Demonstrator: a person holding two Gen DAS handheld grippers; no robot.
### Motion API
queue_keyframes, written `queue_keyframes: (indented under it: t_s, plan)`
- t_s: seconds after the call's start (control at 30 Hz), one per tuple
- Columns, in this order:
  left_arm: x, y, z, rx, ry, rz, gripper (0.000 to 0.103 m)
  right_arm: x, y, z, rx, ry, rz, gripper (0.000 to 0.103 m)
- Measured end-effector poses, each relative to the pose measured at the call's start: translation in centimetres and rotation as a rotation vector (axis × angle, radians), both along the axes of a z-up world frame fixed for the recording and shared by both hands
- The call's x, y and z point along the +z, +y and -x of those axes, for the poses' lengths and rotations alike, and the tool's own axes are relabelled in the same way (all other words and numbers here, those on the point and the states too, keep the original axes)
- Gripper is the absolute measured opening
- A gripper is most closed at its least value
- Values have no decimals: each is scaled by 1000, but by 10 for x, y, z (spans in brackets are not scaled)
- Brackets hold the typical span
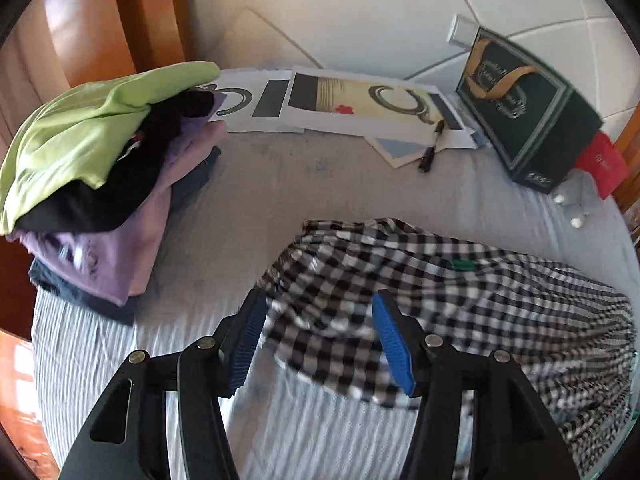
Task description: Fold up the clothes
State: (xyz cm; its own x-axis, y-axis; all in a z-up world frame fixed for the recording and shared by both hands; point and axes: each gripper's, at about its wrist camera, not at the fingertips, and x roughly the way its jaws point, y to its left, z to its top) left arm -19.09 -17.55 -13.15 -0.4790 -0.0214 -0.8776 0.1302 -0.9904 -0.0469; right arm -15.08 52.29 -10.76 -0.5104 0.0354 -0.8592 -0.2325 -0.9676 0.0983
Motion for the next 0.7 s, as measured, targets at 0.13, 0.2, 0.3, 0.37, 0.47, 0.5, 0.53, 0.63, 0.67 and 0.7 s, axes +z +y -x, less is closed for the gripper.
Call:
queue_keyframes:
  t_s: [0.13,0.2,0.3,0.37,0.47,0.5,0.53,0.63,0.67,0.7]
  plan:
    - [-17,-1,31,9,-36,4,59,-17,5,15,-17,-47,-8,103]
    - [-27,0,45,2,-60,21,59,-23,8,19,-26,-63,-12,103]
    - [-40,1,57,-7,-85,32,59,-36,12,29,-33,-99,-14,103]
    - [-48,2,63,-14,-93,23,59,-45,16,35,-50,-125,-17,103]
    - [-55,4,68,-39,-102,24,59,-56,20,36,-71,-144,21,103]
    - [-57,4,69,-45,-106,24,59,-60,20,36,-74,-153,35,103]
    - [-60,4,70,-52,-109,23,60,-64,20,37,-75,-166,36,103]
    - [-66,4,73,-64,-116,23,60,-72,18,39,-76,-194,31,103]
    - [-67,3,75,-62,-114,23,60,-73,17,40,-75,-198,36,103]
    - [-68,3,75,-55,-104,24,60,-74,16,39,-74,-200,34,103]
